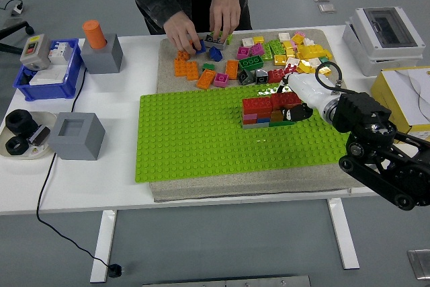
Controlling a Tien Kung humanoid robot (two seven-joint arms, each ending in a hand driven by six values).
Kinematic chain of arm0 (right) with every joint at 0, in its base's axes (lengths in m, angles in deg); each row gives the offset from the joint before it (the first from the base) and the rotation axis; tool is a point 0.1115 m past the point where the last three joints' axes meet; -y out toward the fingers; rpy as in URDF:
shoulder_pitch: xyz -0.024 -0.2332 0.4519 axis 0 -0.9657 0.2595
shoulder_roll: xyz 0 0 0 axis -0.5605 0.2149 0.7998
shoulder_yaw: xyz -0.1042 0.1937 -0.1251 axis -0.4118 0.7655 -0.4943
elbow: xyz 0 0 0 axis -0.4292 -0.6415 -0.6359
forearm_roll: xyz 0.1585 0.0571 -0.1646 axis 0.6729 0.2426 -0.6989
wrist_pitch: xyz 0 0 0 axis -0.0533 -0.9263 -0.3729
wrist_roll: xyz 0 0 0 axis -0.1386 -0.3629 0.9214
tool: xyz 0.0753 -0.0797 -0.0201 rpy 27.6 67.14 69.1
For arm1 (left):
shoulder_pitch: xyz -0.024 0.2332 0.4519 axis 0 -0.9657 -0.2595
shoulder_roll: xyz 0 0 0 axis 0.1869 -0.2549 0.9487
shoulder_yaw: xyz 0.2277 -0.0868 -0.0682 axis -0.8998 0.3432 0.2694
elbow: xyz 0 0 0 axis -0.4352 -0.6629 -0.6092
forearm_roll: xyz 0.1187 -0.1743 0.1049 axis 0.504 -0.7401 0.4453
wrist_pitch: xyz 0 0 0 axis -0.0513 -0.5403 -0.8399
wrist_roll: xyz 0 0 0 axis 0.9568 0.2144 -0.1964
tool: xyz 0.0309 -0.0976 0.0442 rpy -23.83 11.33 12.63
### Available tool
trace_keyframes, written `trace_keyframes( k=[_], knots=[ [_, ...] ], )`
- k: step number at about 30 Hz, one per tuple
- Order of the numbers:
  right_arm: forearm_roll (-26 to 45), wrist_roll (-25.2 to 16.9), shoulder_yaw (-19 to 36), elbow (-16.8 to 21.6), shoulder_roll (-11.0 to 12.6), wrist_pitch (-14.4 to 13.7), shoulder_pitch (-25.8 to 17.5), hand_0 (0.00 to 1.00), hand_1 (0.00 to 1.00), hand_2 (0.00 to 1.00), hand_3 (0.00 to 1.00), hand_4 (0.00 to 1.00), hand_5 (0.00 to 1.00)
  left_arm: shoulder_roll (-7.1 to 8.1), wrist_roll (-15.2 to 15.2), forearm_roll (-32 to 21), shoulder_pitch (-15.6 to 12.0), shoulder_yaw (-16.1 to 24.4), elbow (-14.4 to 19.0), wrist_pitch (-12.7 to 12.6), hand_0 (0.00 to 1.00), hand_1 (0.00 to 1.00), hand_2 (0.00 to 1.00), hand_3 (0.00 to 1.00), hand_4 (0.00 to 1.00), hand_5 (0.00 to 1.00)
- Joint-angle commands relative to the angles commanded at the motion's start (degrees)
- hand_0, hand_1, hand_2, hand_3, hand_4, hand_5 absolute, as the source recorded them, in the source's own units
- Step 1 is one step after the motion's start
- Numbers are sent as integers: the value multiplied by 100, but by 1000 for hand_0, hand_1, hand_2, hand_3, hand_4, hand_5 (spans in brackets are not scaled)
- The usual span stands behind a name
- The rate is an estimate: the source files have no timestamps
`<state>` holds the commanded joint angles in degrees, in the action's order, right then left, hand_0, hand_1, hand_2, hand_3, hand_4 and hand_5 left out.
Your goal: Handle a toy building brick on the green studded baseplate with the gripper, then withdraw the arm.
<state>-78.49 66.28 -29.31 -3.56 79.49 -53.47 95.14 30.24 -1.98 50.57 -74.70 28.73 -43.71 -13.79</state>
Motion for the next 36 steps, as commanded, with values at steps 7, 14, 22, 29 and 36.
trace_keyframes(
  k=[7,14,22,29,36],
  knots=[
    [27,-13,-16,-28,-16,-14,-2,821,878,914,565,576,162,-1,-1,-3,3,-7,0,-1,631,587,565,586,630,210],
    [48,-27,-34,-56,-37,-29,3,821,877,912,566,579,166,-1,-2,-8,5,-16,0,-1,631,586,564,586,630,211],
    [80,-43,-54,-79,-44,-59,8,820,878,913,650,586,167,1,-2,-12,8,-24,0,-2,631,586,564,586,629,210],
    [112,-51,-62,-98,-44,-81,5,823,879,922,670,625,147,0,-2,-14,8,-33,0,1,632,586,564,585,629,211],
    [131,-50,-71,-109,-42,-81,4,825,881,931,701,700,154,0,-2,-17,5,-36,0,3,632,586,564,585,629,210]
  ],
)
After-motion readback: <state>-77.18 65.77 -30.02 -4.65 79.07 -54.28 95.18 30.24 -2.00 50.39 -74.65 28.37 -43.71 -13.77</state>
